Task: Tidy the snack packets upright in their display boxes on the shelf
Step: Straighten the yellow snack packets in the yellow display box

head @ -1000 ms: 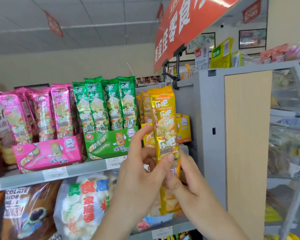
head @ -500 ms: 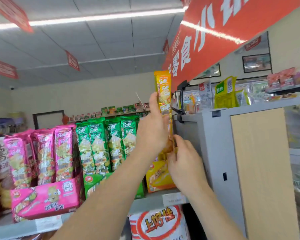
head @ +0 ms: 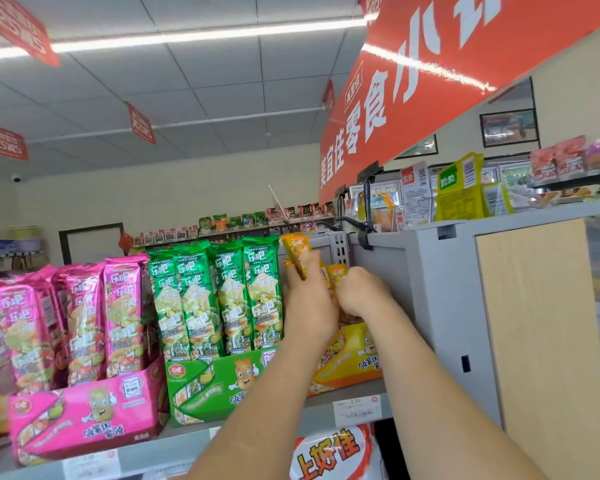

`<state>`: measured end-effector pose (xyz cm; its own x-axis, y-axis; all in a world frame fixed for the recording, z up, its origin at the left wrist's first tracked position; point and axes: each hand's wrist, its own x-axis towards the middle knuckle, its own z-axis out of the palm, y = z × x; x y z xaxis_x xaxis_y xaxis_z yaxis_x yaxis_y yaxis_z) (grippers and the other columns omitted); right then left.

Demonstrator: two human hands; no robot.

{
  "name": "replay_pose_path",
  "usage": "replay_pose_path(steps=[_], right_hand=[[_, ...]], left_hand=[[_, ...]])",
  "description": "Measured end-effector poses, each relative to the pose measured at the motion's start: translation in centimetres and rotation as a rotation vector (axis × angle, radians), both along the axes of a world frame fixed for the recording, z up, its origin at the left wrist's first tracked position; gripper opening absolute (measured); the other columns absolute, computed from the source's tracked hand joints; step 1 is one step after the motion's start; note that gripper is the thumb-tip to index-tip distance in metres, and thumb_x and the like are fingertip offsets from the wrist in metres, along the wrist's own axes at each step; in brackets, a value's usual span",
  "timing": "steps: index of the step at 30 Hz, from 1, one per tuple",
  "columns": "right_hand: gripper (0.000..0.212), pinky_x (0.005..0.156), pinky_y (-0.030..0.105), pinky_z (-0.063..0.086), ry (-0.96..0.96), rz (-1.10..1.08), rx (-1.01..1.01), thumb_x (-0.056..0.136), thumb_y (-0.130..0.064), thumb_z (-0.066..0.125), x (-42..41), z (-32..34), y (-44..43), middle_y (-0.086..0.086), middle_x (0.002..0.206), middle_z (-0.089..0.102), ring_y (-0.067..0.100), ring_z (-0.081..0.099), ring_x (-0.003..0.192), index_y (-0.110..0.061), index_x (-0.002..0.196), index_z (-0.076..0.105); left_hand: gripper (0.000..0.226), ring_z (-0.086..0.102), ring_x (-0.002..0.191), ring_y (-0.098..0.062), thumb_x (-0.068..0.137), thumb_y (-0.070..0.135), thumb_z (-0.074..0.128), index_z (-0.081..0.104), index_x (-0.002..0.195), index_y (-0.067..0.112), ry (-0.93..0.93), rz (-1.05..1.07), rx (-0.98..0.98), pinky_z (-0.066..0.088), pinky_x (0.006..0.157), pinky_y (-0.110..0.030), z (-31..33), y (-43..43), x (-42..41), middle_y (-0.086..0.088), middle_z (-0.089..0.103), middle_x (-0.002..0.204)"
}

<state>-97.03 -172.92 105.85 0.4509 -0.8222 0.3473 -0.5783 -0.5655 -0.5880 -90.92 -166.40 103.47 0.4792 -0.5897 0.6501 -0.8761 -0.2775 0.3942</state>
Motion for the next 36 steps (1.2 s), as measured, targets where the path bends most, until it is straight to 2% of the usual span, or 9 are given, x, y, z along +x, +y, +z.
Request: replay_pose_path(steps=[3,8,10,15,18,23,29,33,36], right_hand=[[0.038,0.081,0.034,0.047,0.039,0.031,0.109,0.096,-0.01,0.046,0.9,0.5,-1.3,0.023,0.13,0.057,0.037,0.058,0.115,0.005,0.131,0.048],[0.048,0.092,0.039,0.047,0.047,0.046,0.24,0.098,-0.009,0.047,1.3,0.0,-1.3,0.024,0.141,0.044,0.037,0.052,0.124,0.005,0.142,0.034],[0.049,0.085,0.036,0.048,0.013,0.011,0.214,0.097,-0.014,0.051,1.3,-0.2,-1.6,0.023,0.137,0.05,0.036,0.056,0.12,0.003,0.141,0.037],[0.022,0.072,0.033,0.045,-0.187,-0.013,-0.042,0.093,-0.027,0.058,0.4,-1.3,-0.5,0.012,0.112,0.067,0.035,0.062,0.103,-0.013,0.109,0.058],[0.03,0.082,0.035,0.048,-0.462,0.08,-0.196,0.094,-0.018,0.06,-0.9,-1.2,0.9,0.009,0.115,0.066,0.032,0.059,0.108,-0.017,0.123,0.051],[0.046,0.095,0.038,0.046,-0.669,0.315,-0.497,0.098,-0.016,0.054,-3.1,-0.5,4.4,0.005,0.129,0.058,0.022,0.054,0.117,-0.017,0.141,0.039],[0.05,0.105,0.031,0.042,-0.803,0.449,-0.523,0.103,-0.027,0.045,-6.1,-1.9,7.7,0.0,0.139,0.052,0.008,0.048,0.128,-0.022,0.15,0.03],[0.052,0.105,0.033,0.044,-0.858,0.49,-0.409,0.102,-0.036,0.04,-8.5,-3.8,9.4,-0.009,0.141,0.054,0.002,0.051,0.126,-0.03,0.151,0.027],[0.052,0.101,0.043,0.048,-0.954,0.572,-0.22,0.098,-0.036,0.044,-10.4,-5.5,10.4,-0.009,0.129,0.063,0.006,0.059,0.118,-0.023,0.148,0.038]], left_hand=[[0.054,0.05,0.118,-0.049,0.093,0.006,0.045,0.031,0.144,0.018,-0.03,0.037,0.149,0.042,0.095,-0.047,0.0,0.2,-0.3,-0.027,0.015,0.153],[0.06,0.053,0.115,-0.049,0.092,0.004,0.047,0.023,0.146,0.016,0.025,0.057,0.224,0.044,0.091,-0.047,0.0,0.4,-0.7,-0.029,0.0,0.157],[0.061,0.053,0.115,-0.049,0.091,0.004,0.049,0.021,0.145,0.013,0.038,0.057,0.212,0.045,0.09,-0.047,-0.1,0.5,-0.7,-0.03,0.002,0.156],[0.08,0.054,0.116,-0.045,0.088,0.012,0.059,0.007,0.149,0.009,0.08,-0.018,0.098,0.045,0.087,-0.047,-0.6,0.5,0.0,-0.023,0.02,0.154],[0.077,0.053,0.119,-0.04,0.088,0.018,0.061,0.013,0.149,0.012,0.014,-0.055,0.088,0.045,0.085,-0.046,-0.9,0.2,0.2,-0.017,0.035,0.148],[0.028,0.059,0.098,-0.041,0.087,0.017,0.053,0.056,0.115,0.018,-0.171,-0.036,0.29,0.049,0.074,-0.044,-0.5,-0.1,0.5,-0.016,0.061,0.111],[0.032,0.053,0.113,-0.041,0.092,0.019,0.046,0.051,0.124,0.017,-0.287,0.015,0.339,0.045,0.088,-0.045,-0.9,0.3,0.0,-0.019,0.058,0.123],[0.031,0.056,0.104,-0.033,0.09,0.007,0.048,0.055,0.12,0.011,-0.446,0.107,0.16,0.043,0.079,-0.037,-2.1,2.6,-1.9,-0.013,0.062,0.113],[0.036,0.061,0.103,-0.025,0.087,-0.002,0.048,0.064,0.116,0.012,-0.198,-0.096,-0.203,0.044,0.079,-0.033,-3.8,6.4,-3.5,-0.006,0.069,0.111]])
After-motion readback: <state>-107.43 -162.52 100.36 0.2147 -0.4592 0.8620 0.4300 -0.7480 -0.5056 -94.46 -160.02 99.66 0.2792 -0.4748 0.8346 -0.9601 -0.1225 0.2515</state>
